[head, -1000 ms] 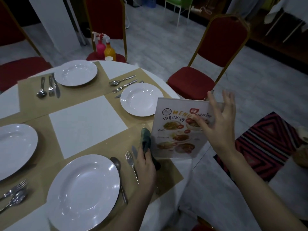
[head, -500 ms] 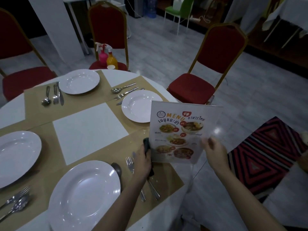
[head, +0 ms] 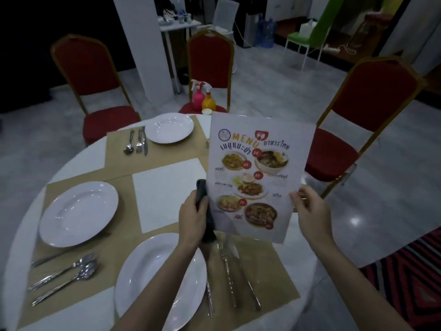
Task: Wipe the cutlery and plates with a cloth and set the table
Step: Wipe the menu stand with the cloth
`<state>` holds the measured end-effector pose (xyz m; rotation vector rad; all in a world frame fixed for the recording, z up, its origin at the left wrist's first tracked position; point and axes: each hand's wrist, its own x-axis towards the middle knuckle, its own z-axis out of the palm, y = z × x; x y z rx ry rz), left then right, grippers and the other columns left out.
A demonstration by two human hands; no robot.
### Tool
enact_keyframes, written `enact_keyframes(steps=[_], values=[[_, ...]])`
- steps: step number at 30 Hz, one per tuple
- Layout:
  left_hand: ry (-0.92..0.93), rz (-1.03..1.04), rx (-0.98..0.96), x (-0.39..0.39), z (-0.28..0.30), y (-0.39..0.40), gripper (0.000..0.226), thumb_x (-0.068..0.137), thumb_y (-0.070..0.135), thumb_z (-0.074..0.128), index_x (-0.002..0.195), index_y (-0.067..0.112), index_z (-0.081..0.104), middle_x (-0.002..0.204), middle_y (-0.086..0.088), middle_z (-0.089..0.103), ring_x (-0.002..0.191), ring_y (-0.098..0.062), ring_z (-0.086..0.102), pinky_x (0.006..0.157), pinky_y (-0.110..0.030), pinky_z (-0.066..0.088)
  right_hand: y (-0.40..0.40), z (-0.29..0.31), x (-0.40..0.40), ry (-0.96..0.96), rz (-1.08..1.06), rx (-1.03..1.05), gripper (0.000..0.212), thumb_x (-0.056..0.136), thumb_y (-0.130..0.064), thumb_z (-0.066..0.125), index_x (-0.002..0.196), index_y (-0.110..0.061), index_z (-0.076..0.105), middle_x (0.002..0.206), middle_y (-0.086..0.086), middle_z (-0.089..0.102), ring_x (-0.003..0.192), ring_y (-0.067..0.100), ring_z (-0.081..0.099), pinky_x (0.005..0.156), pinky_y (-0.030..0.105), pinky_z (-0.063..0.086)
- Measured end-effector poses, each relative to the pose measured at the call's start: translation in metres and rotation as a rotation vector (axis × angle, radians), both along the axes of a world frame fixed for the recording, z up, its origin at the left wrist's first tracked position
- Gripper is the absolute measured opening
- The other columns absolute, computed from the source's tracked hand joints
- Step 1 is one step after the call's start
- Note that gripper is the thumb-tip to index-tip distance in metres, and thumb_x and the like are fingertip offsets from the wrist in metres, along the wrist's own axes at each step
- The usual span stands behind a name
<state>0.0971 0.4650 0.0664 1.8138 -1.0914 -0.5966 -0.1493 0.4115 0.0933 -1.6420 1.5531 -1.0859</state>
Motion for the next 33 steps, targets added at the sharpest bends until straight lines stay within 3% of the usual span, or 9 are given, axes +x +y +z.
enact_keyframes(steps=[4, 7, 10, 15, 19, 22, 27, 29, 33], values=[[0.073, 0.072, 0.042, 0.05, 0.006, 0.013, 0.01, 0.096, 0.021, 0.053, 0.095, 0.011, 0.057, 0.087, -0.005, 0.066, 0.083, -0.021, 0.062, 0.077, -0.048, 0.052, -0.013, 0.002, 0.066, -0.283, 0.096, 0.11, 0.01, 0.1, -0.017, 0.048, 0.098, -0.015, 0.058, 0.09, 0.0, 0.069, 0.082, 0.014, 0.067, 0.064, 0.025, 0.055], [0.175, 0.07, 0.067, 0.068, 0.004, 0.023, 0.008, 0.095, 0.023, 0.054, 0.101, 0.019, 0.057, 0.096, 0.001, 0.068, 0.09, -0.017, 0.064, 0.081, -0.047, 0.054, -0.018, 0.0, 0.101, -0.445, 0.07, 0.217, 0.012, 0.102, -0.021, 0.045, 0.106, -0.017, 0.056, 0.099, 0.004, 0.07, 0.088, 0.018, 0.069, 0.069, 0.034, 0.057], [0.192, 0.07, 0.08, 0.077, 0.0, 0.031, 0.015, 0.094, 0.023, 0.057, 0.109, 0.021, 0.056, 0.104, 0.004, 0.068, 0.094, -0.014, 0.064, 0.083, -0.043, 0.055, -0.02, -0.004, 0.119, -0.498, 0.056, 0.259, 0.014, 0.102, -0.023, 0.045, 0.111, -0.018, 0.054, 0.1, 0.001, 0.07, 0.089, 0.015, 0.07, 0.066, 0.031, 0.056], [0.104, 0.08, 0.107, 0.109, -0.002, 0.023, 0.012, 0.092, 0.02, 0.059, 0.102, 0.015, 0.056, 0.095, 0.001, 0.067, 0.088, -0.018, 0.064, 0.079, -0.046, 0.055, -0.027, -0.015, 0.141, -0.454, 0.12, 0.271, 0.013, 0.102, -0.02, 0.046, 0.109, -0.015, 0.056, 0.1, 0.003, 0.068, 0.09, 0.017, 0.068, 0.07, 0.032, 0.056], [0.085, 0.149, 0.08, 0.143, -0.006, 0.005, 0.01, 0.091, 0.021, 0.058, 0.098, 0.015, 0.054, 0.091, -0.001, 0.065, 0.086, -0.021, 0.063, 0.079, -0.052, 0.053, -0.05, -0.021, 0.165, -0.266, 0.195, 0.182, 0.009, 0.098, -0.017, 0.052, 0.101, -0.015, 0.06, 0.096, 0.004, 0.067, 0.09, 0.019, 0.062, 0.071, 0.03, 0.052], [0.054, 0.168, 0.062, 0.162, -0.01, -0.011, 0.009, 0.092, 0.017, 0.058, 0.099, 0.016, 0.053, 0.091, 0.001, 0.064, 0.084, -0.018, 0.061, 0.077, -0.045, 0.053, -0.072, -0.023, 0.188, -0.181, 0.205, 0.126, 0.009, 0.097, -0.015, 0.053, 0.1, -0.011, 0.061, 0.094, 0.007, 0.066, 0.085, 0.018, 0.059, 0.067, 0.016, 0.046], [0.033, 0.211, 0.059, 0.187, -0.02, -0.035, 0.014, 0.094, 0.011, 0.056, 0.1, 0.021, 0.048, 0.082, 0.018, 0.053, 0.072, 0.003, 0.05, 0.059, -0.015, 0.039, -0.106, -0.033, 0.229, -0.141, 0.2, 0.153, 0.01, 0.097, -0.016, 0.054, 0.1, -0.008, 0.06, 0.092, 0.005, 0.066, 0.082, 0.015, 0.059, 0.064, 0.014, 0.047], [0.018, 0.222, 0.073, 0.198, -0.026, -0.043, 0.013, 0.094, 0.011, 0.056, 0.1, 0.02, 0.048, 0.082, 0.015, 0.053, 0.071, 0.003, 0.049, 0.057, -0.013, 0.036, -0.115, -0.038, 0.242, -0.143, 0.197, 0.162, 0.007, 0.097, -0.014, 0.053, 0.096, -0.01, 0.058, 0.088, 0.0, 0.063, 0.076, 0.011, 0.055, 0.057, 0.007, 0.041], [0.016, 0.223, 0.081, 0.215, -0.04, -0.057, 0.011, 0.093, 0.01, 0.056, 0.101, 0.015, 0.051, 0.092, 0.004, 0.059, 0.081, -0.014, 0.054, 0.062, -0.024, 0.04, -0.127, -0.051, 0.257, -0.097, 0.206, 0.184, 0.004, 0.098, -0.014, 0.053, 0.097, -0.014, 0.057, 0.095, 0.004, 0.063, 0.083, 0.016, 0.055, 0.061, 0.015, 0.039]])
